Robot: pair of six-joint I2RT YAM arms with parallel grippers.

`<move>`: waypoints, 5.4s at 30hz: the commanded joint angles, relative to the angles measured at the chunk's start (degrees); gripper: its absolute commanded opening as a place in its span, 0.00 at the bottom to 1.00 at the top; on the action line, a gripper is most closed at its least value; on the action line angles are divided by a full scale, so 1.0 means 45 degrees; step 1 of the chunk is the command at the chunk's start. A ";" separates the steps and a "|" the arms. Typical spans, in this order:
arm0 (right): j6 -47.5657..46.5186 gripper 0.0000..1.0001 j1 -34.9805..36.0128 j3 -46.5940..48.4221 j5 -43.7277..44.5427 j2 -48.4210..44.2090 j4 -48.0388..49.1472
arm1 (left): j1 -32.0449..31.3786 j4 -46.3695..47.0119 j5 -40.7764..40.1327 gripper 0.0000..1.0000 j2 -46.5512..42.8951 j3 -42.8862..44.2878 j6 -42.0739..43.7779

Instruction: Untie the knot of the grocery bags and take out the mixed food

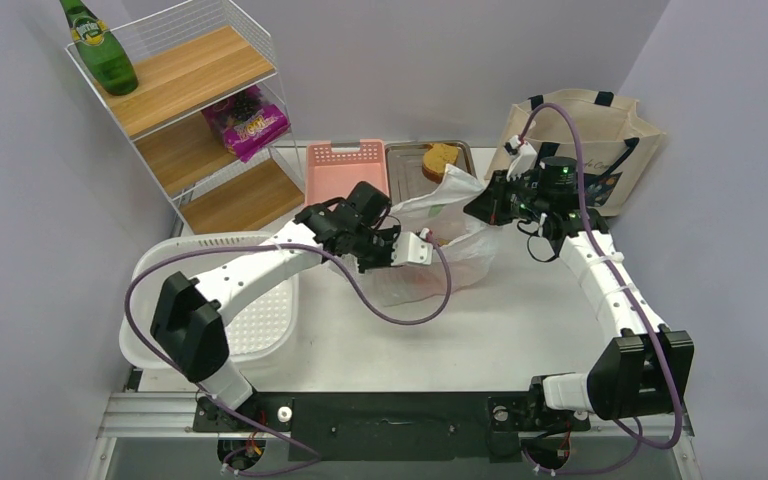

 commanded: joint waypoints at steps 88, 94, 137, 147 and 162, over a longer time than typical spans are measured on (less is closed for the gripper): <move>-0.2422 0.00 0.0325 -0.0058 -0.0554 -0.0759 -0.3919 | -0.0331 0.1275 -0.1016 0.02 -0.0276 0.1623 -0.3603; -0.1982 0.00 -0.0027 -0.0530 -0.0141 -0.0932 -0.3450 | -0.0611 -0.0913 0.0263 0.02 0.1821 0.2096 -0.2804; -0.5174 0.00 0.2542 -0.1933 0.4369 -0.0997 -0.4377 | -0.0392 0.4019 0.2903 0.57 -0.1740 -0.2825 -0.1973; -0.4136 0.00 0.2092 -0.1632 0.3406 -0.1152 -0.4083 | -0.0358 0.5794 0.1619 0.51 0.0089 -0.2197 0.0735; -0.4328 0.00 0.1403 -0.2102 0.2639 -0.1060 -0.4324 | -0.0770 0.6572 -0.2230 0.64 0.3087 -0.1603 0.1757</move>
